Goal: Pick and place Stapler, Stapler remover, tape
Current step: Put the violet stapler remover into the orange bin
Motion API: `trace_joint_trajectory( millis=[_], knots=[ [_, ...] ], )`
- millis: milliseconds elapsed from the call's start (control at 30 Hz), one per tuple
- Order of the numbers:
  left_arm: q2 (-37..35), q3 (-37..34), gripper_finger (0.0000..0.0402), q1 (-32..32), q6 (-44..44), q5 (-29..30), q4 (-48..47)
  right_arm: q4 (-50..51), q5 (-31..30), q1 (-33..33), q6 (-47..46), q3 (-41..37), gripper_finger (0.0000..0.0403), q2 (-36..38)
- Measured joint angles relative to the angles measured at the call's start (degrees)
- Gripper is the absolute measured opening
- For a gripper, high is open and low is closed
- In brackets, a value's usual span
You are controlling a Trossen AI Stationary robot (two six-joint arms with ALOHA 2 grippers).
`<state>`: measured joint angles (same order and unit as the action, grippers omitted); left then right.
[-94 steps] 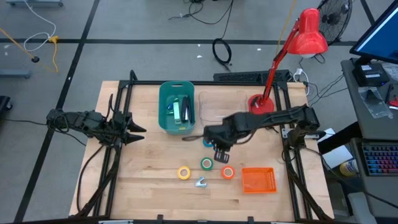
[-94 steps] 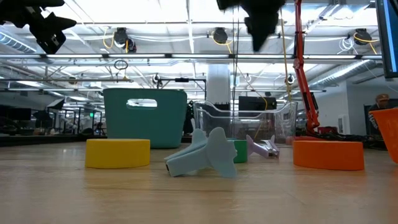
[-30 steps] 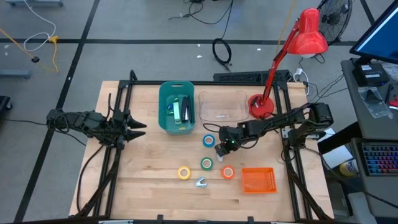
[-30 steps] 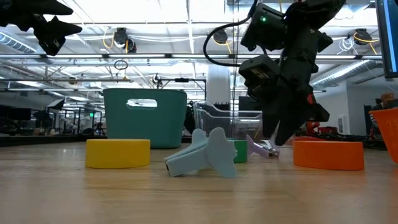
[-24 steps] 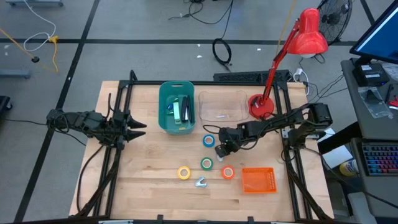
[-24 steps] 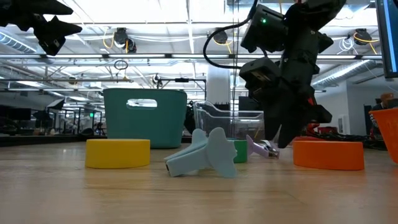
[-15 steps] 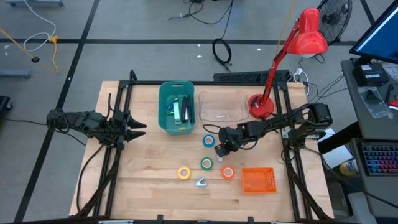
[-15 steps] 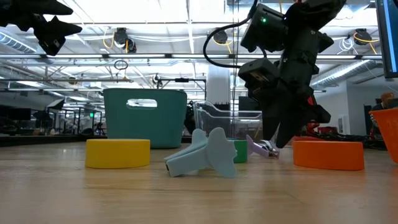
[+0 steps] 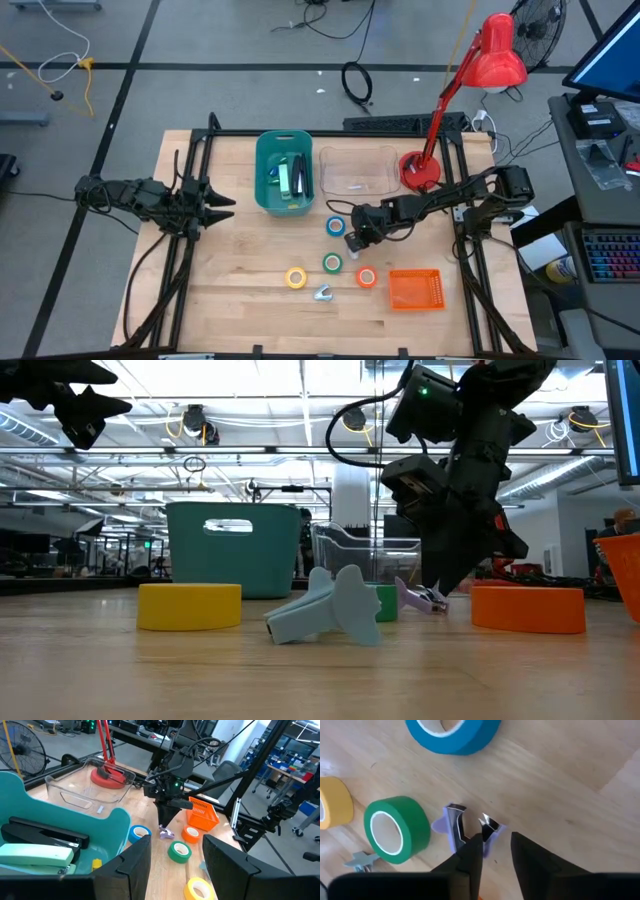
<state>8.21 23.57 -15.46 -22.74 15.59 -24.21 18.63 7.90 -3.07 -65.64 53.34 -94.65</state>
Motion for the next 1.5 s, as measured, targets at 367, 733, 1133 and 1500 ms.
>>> trace_joint_trajectory(
  millis=[367,733,1133,1500],
  knots=[
    [0.00,0.00,0.0180,0.01,-0.04,-0.01,0.00,-0.50,-0.32,0.00,0.42,0.00,0.0022,0.00],
    [0.00,0.00,0.0179,0.01,-0.04,-0.02,0.00,-0.31,-0.36,0.07,0.79,0.02,0.0002,0.48],
    [0.00,0.00,0.0179,0.01,-0.11,-0.02,0.02,-0.30,0.55,-0.26,0.64,0.00,0.0001,13.85],
    [-0.02,0.00,0.0180,0.02,-0.52,-0.02,0.35,11.44,13.83,-9.08,-9.37,0.02,0.0000,32.01]
  ],
)
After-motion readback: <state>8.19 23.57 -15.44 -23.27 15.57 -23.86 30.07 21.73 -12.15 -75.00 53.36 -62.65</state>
